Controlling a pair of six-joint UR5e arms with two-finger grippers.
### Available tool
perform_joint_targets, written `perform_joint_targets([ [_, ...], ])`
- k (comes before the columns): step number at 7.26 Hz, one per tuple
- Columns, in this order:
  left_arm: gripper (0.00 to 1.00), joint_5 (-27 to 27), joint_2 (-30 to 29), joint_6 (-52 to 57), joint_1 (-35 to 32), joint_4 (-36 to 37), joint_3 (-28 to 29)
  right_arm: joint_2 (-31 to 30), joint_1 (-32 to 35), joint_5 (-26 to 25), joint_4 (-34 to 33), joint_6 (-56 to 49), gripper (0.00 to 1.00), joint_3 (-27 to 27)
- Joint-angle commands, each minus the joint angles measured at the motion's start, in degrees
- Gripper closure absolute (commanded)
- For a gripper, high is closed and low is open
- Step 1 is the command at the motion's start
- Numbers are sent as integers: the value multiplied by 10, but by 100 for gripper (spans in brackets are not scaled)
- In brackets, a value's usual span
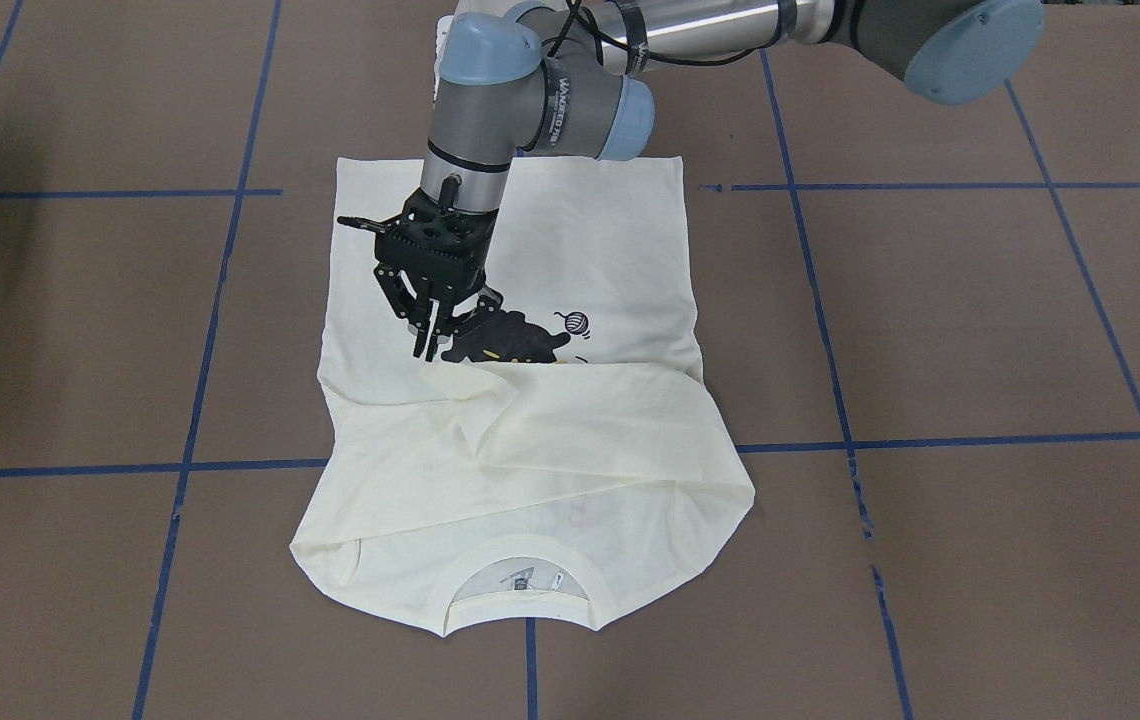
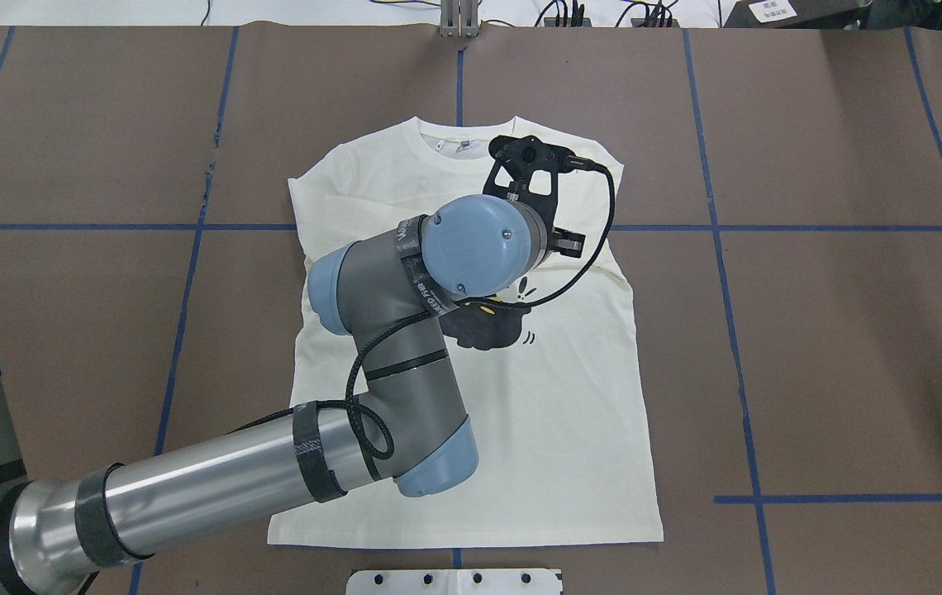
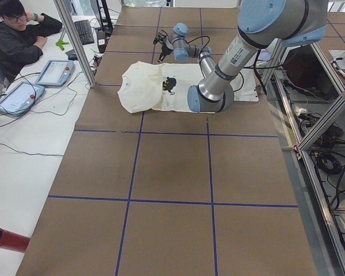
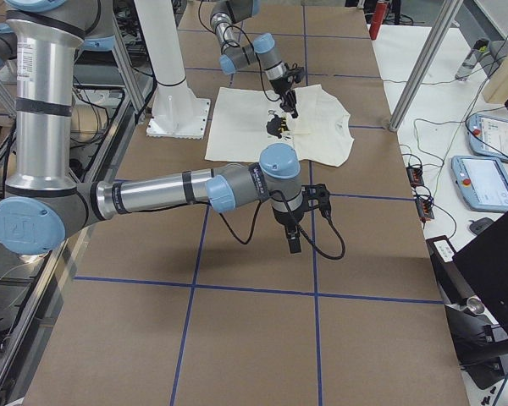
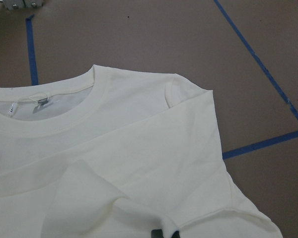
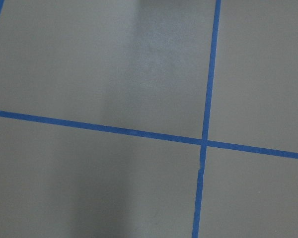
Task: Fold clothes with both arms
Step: 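Carry the sleeve cuff with the left gripper across the shirt toward the collar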
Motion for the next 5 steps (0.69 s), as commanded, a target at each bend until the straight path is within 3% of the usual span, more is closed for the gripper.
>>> perform_joint_targets([
  [1, 2, -4, -19, -14, 0, -17, 23, 1, 0, 0, 1, 4, 0, -1],
  [3, 0, -36, -12, -35, -2, -21, -6, 5, -4, 4, 45, 6, 0, 0],
  [5, 0, -114, 49, 51, -37, 62, -102, 32, -36, 5, 100, 35, 0, -1],
])
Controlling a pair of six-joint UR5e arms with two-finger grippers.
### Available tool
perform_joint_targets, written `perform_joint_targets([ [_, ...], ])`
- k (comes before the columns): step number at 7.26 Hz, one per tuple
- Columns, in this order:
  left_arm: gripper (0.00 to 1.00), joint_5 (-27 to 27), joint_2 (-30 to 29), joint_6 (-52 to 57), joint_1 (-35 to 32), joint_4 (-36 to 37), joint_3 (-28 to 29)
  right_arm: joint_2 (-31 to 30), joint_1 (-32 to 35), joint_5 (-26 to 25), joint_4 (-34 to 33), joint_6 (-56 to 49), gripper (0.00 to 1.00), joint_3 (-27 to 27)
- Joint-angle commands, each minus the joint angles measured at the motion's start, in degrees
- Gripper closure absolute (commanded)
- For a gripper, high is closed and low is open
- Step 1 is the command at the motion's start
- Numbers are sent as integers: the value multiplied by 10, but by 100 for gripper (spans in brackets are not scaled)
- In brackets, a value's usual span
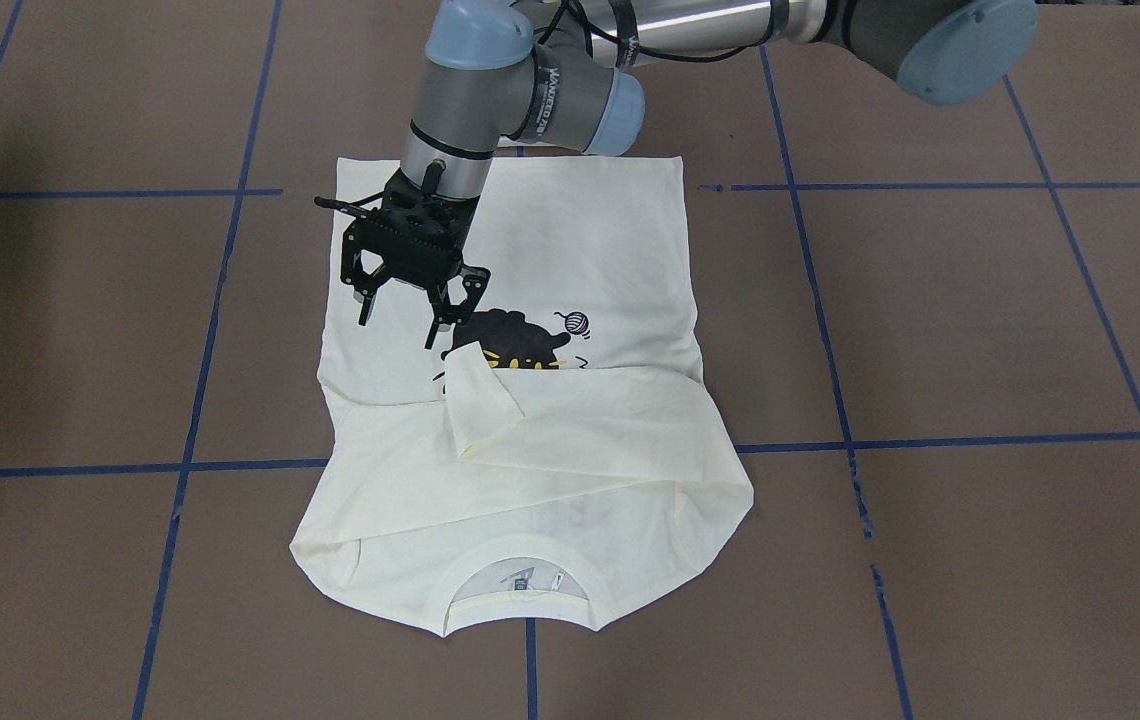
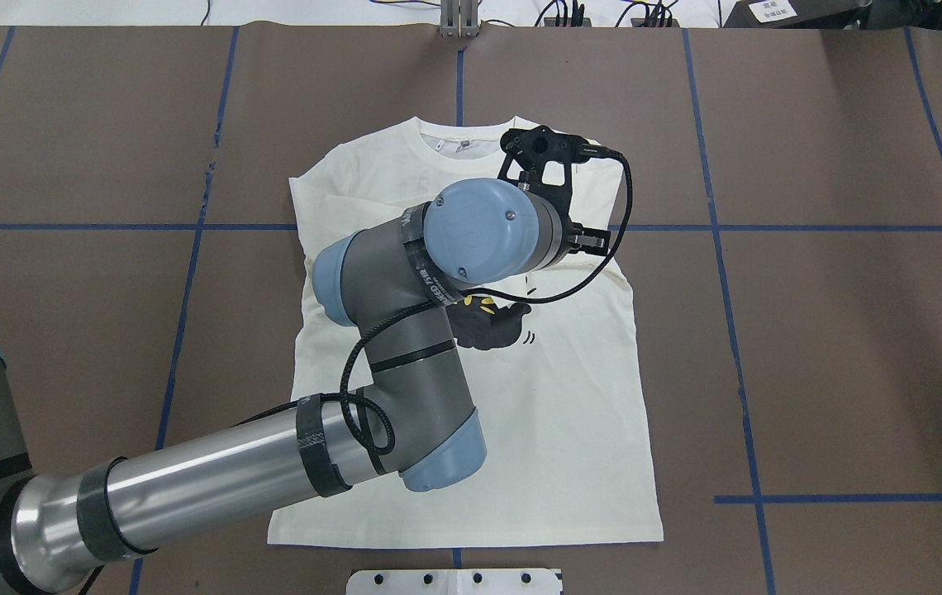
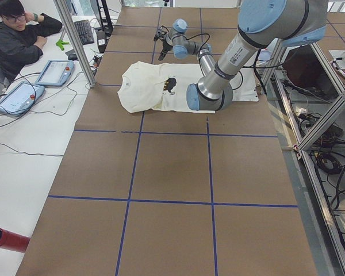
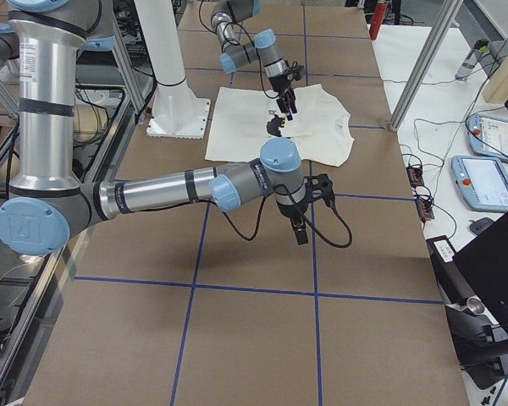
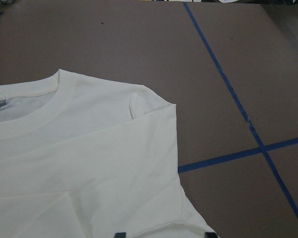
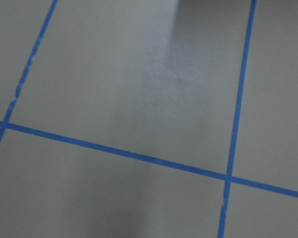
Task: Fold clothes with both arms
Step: 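Carry the sleeve cuff with the left gripper across the shirt toward the collar, then release the sleeve and withdraw the left gripper while the right gripper approaches the shirt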
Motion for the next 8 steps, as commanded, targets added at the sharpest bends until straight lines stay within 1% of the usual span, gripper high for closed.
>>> perform_joint_targets([
  [1, 0, -91, 74, 118, -60, 104, -116, 40, -51, -1, 28, 66, 0, 1],
  [2, 0, -114, 122, 169, -89, 114, -157, 72, -95, -12, 27, 137, 0, 1],
  [3, 0, -115, 181, 224, -107, 114, -204, 122, -154, -59, 20, 214, 0, 2],
  [4, 0, -124, 232, 266, -140, 117, -250, 170, -233, -126, 9, 288, 0, 0],
  [5, 0, -140, 292, 270, -164, 118, -282, 253, -292, -178, -82, 328, 2, -2],
  [6, 0, -145, 317, 269, -189, 114, -288, 344, -344, -235, -212, 364, 2, -3],
  [7, 0, -182, 332, 266, -210, 111, -289, 385, -387, -272, -265, 399, 3, -7],
  [8, 0, -225, 351, 276, -242, 107, -289, 401, -418, -294, -268, 427, 6, -16],
])
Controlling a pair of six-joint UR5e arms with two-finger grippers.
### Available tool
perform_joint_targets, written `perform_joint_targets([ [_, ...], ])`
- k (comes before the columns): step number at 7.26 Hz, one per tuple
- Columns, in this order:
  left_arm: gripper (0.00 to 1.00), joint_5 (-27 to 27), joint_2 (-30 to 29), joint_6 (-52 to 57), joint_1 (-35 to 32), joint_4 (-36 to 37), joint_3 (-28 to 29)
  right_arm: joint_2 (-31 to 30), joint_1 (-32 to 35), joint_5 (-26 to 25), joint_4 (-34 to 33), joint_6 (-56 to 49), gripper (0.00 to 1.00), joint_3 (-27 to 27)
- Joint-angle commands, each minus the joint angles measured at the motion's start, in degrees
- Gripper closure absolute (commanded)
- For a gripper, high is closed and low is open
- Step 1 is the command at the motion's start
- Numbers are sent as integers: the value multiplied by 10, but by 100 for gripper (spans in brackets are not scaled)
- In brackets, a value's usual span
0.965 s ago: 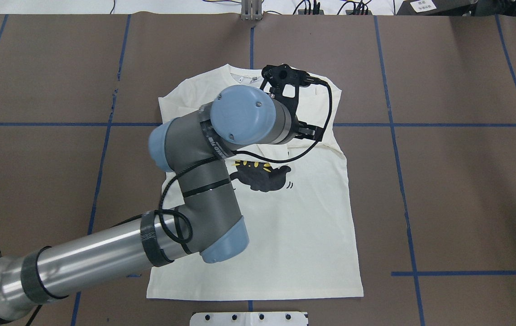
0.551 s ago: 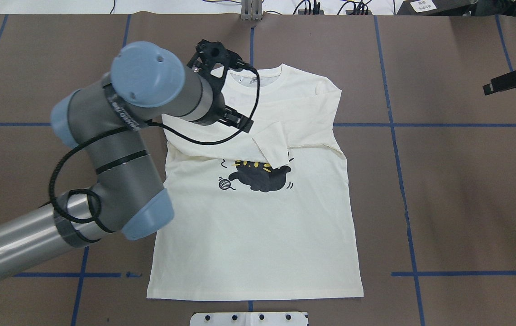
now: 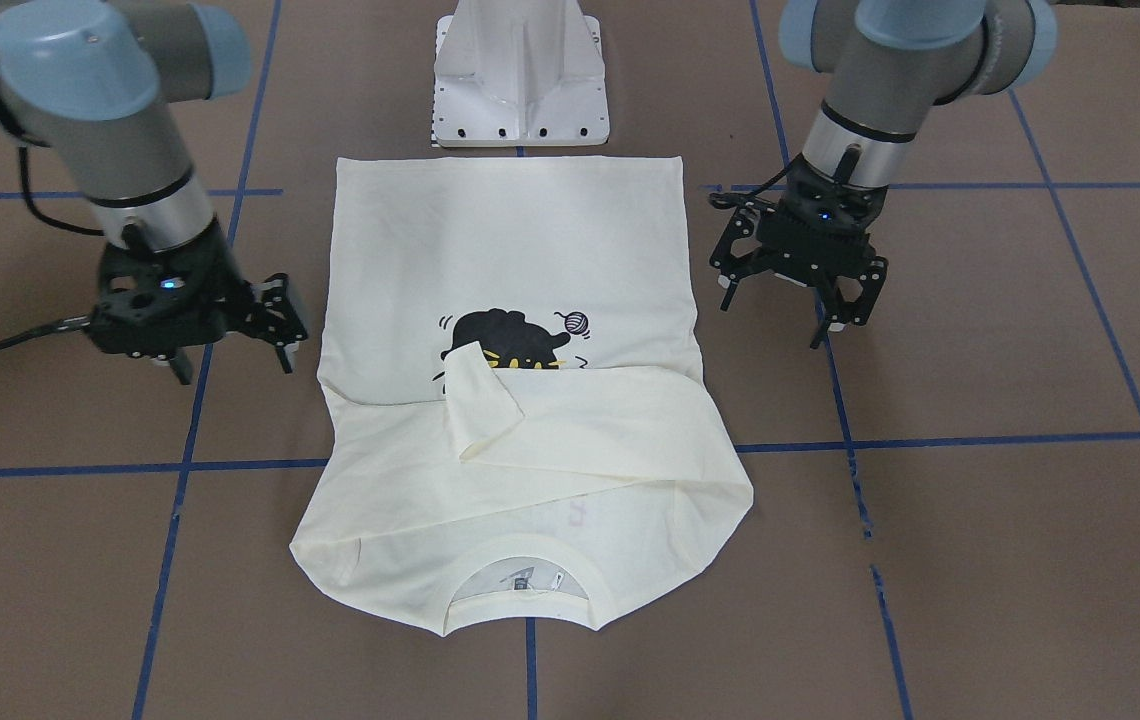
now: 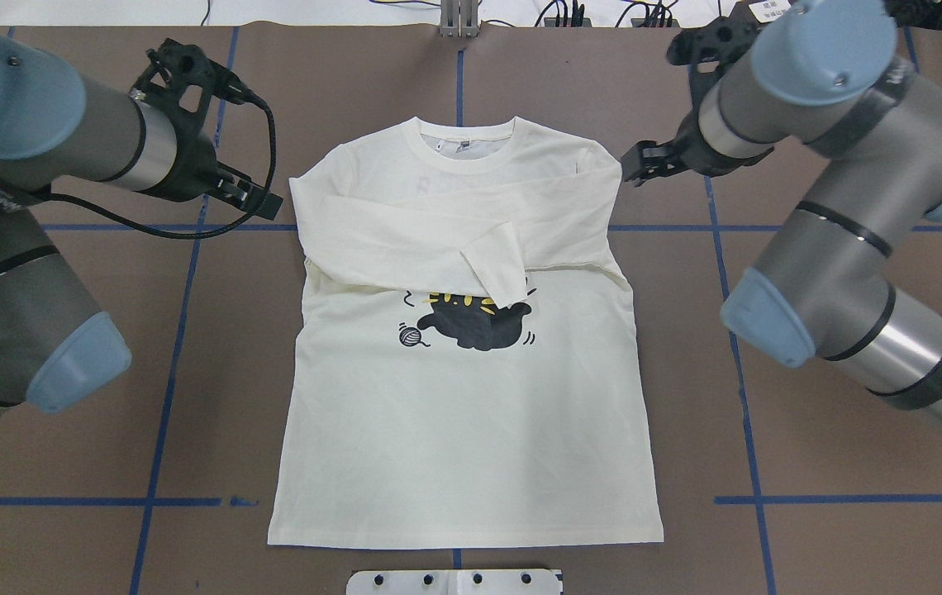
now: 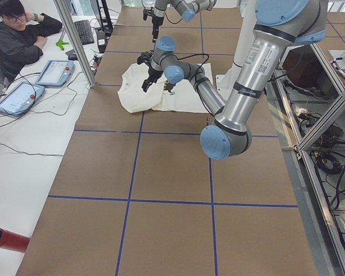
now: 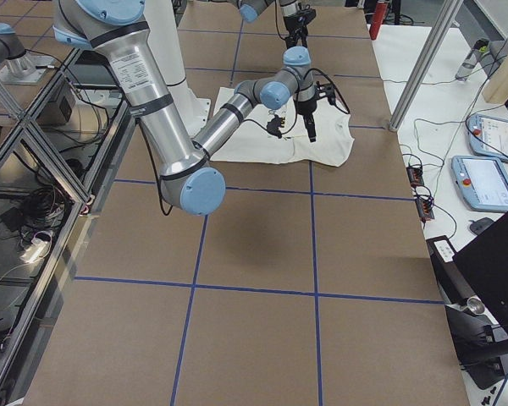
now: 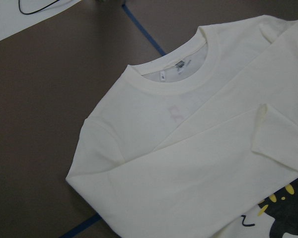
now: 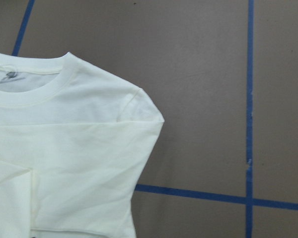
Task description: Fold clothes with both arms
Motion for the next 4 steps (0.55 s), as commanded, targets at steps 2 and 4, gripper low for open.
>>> perform_joint_targets([
  [2, 0, -100, 60, 75, -76, -8, -2, 133, -85, -92, -38, 80, 10, -126],
  [4, 0, -115, 84, 76, -83, -45, -1, 231, -130, -145, -36, 123, 19, -266],
])
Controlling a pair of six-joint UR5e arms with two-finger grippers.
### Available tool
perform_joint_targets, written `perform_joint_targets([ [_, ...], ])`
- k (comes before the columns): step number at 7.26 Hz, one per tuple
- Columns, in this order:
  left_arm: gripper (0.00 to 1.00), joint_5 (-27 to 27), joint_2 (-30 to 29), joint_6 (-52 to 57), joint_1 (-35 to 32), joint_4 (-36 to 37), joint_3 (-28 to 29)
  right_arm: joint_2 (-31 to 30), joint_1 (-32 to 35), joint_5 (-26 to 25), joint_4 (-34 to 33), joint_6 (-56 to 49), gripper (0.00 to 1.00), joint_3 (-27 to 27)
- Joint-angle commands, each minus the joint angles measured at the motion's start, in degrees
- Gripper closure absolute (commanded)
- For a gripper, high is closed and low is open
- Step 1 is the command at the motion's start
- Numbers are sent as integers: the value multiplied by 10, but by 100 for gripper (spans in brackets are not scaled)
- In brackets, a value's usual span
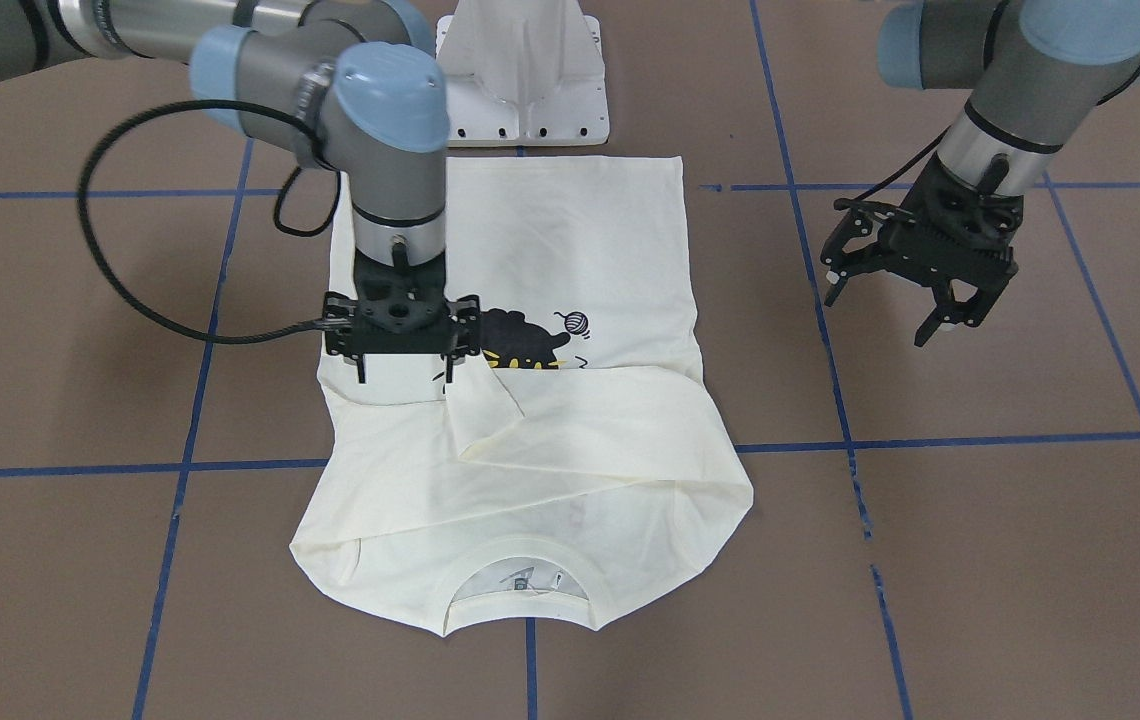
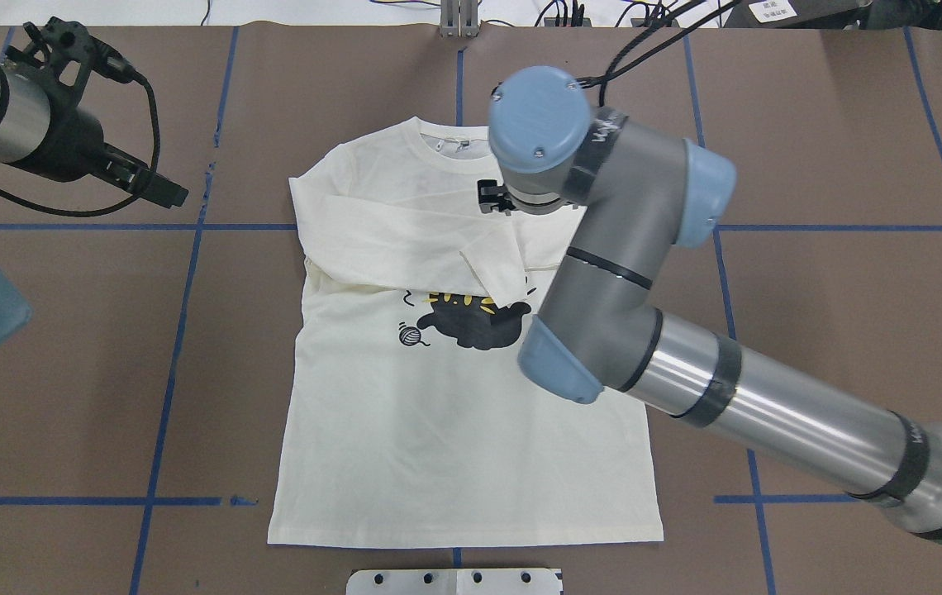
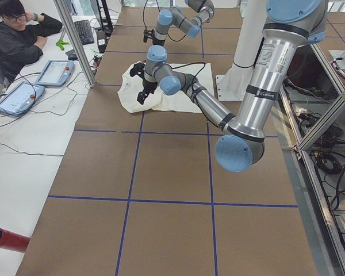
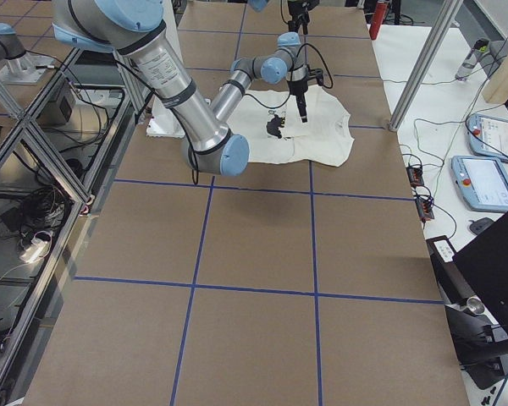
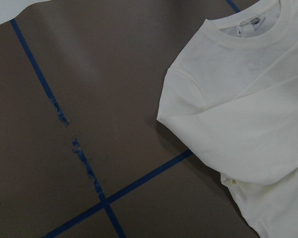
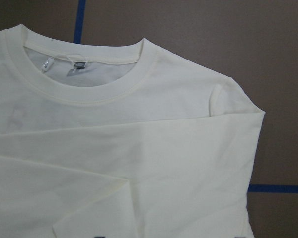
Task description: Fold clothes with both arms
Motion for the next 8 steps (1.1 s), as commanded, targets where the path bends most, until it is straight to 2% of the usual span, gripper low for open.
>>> perform_joint_targets([
  [1, 0, -30, 18, 5, -7, -20, -1, 76, -40, -40, 2, 37, 25, -115],
  [3, 0, -29, 19, 4, -8, -20, -1, 128, -51, -49, 5, 72, 34, -192],
  [6, 0, -30, 19, 3, -8, -20, -1, 128, -64, -55, 36, 72, 39, -233],
  [8, 0, -29, 19, 2, -8, -20, -1, 124, -65, -56, 36, 42, 43, -237],
])
